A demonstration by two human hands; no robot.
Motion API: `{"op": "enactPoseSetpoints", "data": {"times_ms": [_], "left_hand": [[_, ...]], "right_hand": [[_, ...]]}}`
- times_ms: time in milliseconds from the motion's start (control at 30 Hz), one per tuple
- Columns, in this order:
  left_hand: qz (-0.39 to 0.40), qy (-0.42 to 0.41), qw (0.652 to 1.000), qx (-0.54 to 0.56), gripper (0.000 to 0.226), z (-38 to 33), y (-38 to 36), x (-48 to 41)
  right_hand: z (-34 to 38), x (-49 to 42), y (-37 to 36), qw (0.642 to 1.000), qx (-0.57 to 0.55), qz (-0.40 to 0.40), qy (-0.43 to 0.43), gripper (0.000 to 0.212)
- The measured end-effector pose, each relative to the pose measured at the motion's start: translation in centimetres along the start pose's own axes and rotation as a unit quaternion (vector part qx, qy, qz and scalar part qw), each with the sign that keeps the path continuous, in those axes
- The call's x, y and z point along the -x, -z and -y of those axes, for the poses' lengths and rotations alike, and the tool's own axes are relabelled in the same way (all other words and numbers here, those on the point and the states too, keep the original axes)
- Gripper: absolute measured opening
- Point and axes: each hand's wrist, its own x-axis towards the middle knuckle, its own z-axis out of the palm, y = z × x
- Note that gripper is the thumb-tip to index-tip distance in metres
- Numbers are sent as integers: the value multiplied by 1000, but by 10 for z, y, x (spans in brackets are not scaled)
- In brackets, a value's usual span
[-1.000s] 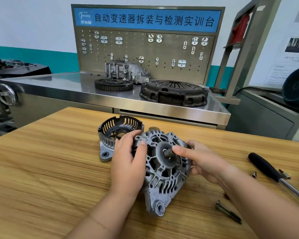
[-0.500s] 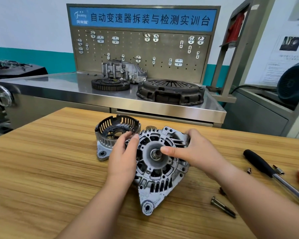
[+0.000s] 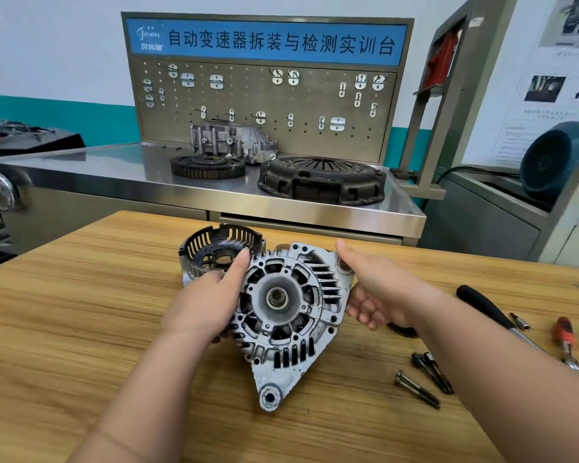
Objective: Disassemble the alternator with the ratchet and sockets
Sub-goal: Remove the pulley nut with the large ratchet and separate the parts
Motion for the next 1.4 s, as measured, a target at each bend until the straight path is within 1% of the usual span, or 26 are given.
{"op": "enactPoseSetpoints", "data": {"times_ms": [67, 167, 267, 367, 467, 533, 600, 667, 700, 800, 833, 867, 967, 1033, 1100, 1167, 1200, 1267, 1400], "left_hand": [[-34, -1, 999, -26, 83, -1, -3, 0], [-96, -7, 993, -65, 81, -6, -9, 2], [-125, -36, 990, -52, 78, -8, -11, 6], [-162, -92, 980, -64, 73, -14, -12, 10], [-167, -127, 975, -75, 70, -16, -12, 11], [-164, -137, 974, -80, 70, -16, -12, 10], [-165, -151, 971, -84, 68, -15, -11, 11], [-169, -164, 968, -86, 64, -17, -10, 13], [-169, -166, 967, -91, 62, -19, -9, 14], [-166, -182, 963, -111, 60, -25, -5, 19], [-164, -197, 959, -118, 59, -26, -3, 22], [-159, -214, 955, -130, 59, -28, -1, 25], [-115, -265, 940, -182, 70, -31, 5, 32], [-94, -273, 933, -216, 78, -31, 7, 32], [-89, -262, 934, -224, 80, -28, 7, 28], [-83, -237, 946, -207, 82, -23, 7, 23], [-74, -221, 954, -191, 83, -21, 6, 19], [-47, -186, 972, -136, 85, -17, 5, 9], [15, -131, 989, -69, 102, -15, 10, -3]], "right_hand": [[5, 2, 4, 996, -29, 58, -56, 74], [9, 5, 11, 988, -68, 105, -92, 73], [3, 12, 16, 983, -99, 110, -104, 64], [-11, 17, 18, 978, -153, 89, -110, 58], [-18, 20, 18, 976, -166, 97, -102, 56], [-19, 21, 18, 978, -162, 98, -89, 54], [-19, 21, 19, 984, -130, 98, -68, 62], [-21, 22, 20, 993, -63, 88, -46, 74], [-22, 22, 20, 997, -21, 72, -33, 75], [-28, 23, 15, 994, 103, 4, 29, 64], [-31, 23, 14, 990, 131, -13, 49, 63], [-34, 24, 12, 987, 146, -24, 63, 66], [-46, 25, 6, 984, 141, -51, 101, 88], [-51, 25, 3, 983, 118, -69, 127, 90], [-52, 23, 0, 981, 94, -89, 144, 88], [-47, 18, -2, 980, 75, -105, 154, 88], [-43, 15, -2, 979, 68, -108, 157, 86], [-32, 8, -1, 981, 55, -106, 152, 76], [-10, -7, 5, 980, 83, -101, 151, 67]]}}
